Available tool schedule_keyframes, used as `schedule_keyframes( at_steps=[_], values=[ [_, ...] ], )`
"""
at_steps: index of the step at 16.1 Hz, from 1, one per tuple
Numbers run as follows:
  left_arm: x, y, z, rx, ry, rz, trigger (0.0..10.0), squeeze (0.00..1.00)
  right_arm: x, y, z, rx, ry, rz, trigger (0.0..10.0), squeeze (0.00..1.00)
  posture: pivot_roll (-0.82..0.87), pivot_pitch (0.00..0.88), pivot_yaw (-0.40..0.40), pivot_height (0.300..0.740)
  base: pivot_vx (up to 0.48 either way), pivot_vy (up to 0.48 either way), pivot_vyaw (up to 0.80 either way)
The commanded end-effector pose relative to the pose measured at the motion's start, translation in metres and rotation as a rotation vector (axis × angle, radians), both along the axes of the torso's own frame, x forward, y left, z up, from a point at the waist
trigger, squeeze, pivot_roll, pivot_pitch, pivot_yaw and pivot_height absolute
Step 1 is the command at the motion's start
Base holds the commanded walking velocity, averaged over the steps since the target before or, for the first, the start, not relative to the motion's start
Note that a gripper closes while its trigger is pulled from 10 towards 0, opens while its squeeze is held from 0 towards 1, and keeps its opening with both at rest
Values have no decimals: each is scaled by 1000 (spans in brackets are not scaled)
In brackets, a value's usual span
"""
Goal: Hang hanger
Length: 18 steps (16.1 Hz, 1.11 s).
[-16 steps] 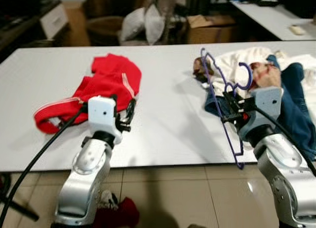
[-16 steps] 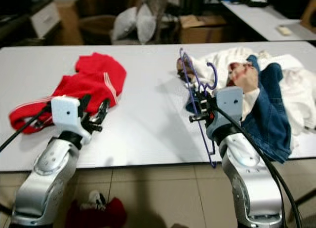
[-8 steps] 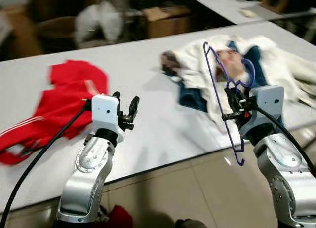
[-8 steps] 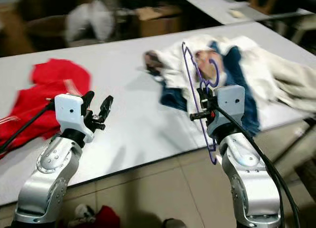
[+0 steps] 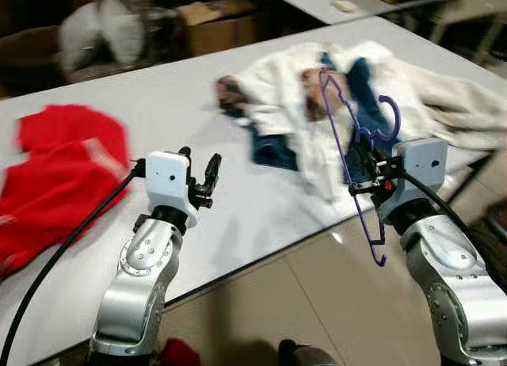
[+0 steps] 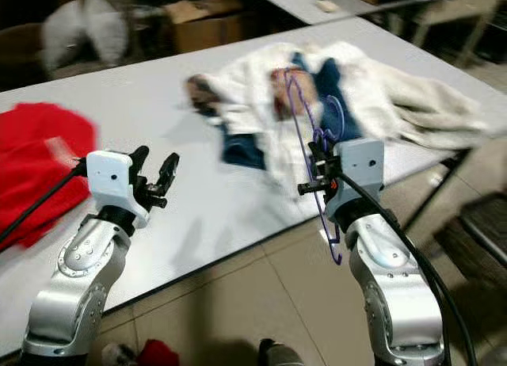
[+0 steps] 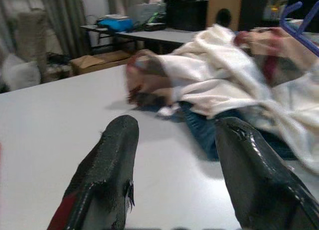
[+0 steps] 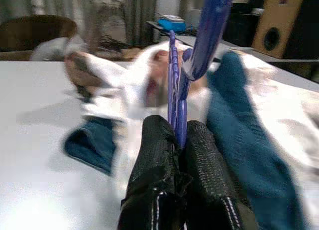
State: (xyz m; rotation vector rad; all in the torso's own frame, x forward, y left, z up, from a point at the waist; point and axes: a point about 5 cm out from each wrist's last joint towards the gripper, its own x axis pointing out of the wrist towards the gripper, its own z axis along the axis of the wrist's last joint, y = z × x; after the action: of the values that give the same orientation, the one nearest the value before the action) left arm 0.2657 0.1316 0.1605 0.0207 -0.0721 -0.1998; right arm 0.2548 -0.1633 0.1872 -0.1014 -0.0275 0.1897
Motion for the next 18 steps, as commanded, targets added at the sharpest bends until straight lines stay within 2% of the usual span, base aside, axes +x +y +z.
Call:
schedule_keyframes(
  at_steps=[1,5,8,13,14,15,17,18],
  values=[
    [1,-1,-1,0,4,7,10000,290,2,-3,2,0,-17,-4,10000,0,-133,47,34,740,0,-240,-800],
    [0,2,2,0,-5,38,10000,286,6,4,-2,41,27,69,10000,0,-107,56,14,740,0,-302,-700],
    [-1,4,3,3,-5,49,10000,282,8,6,-4,43,38,85,10000,0,-103,63,12,740,0,-367,0],
    [-4,0,0,15,2,44,10000,275,5,1,-11,-13,58,97,10000,0,-110,77,13,740,0,-347,0],
    [-5,-1,-4,23,26,38,10000,180,4,-3,-12,-19,57,78,10000,0,-113,81,13,740,0,0,0],
    [-6,-1,-4,41,20,34,10000,180,4,-5,-11,-26,52,69,10000,0,-117,84,15,740,0,0,0],
    [-7,-1,-8,55,25,22,10000,188,1,-10,-13,-31,50,54,10000,0,-119,85,16,740,0,0,0],
    [-8,-4,-11,48,41,-7,10000,318,0,-11,-13,-13,47,47,10000,0,-132,89,22,740,0,0,0]
  ],
)
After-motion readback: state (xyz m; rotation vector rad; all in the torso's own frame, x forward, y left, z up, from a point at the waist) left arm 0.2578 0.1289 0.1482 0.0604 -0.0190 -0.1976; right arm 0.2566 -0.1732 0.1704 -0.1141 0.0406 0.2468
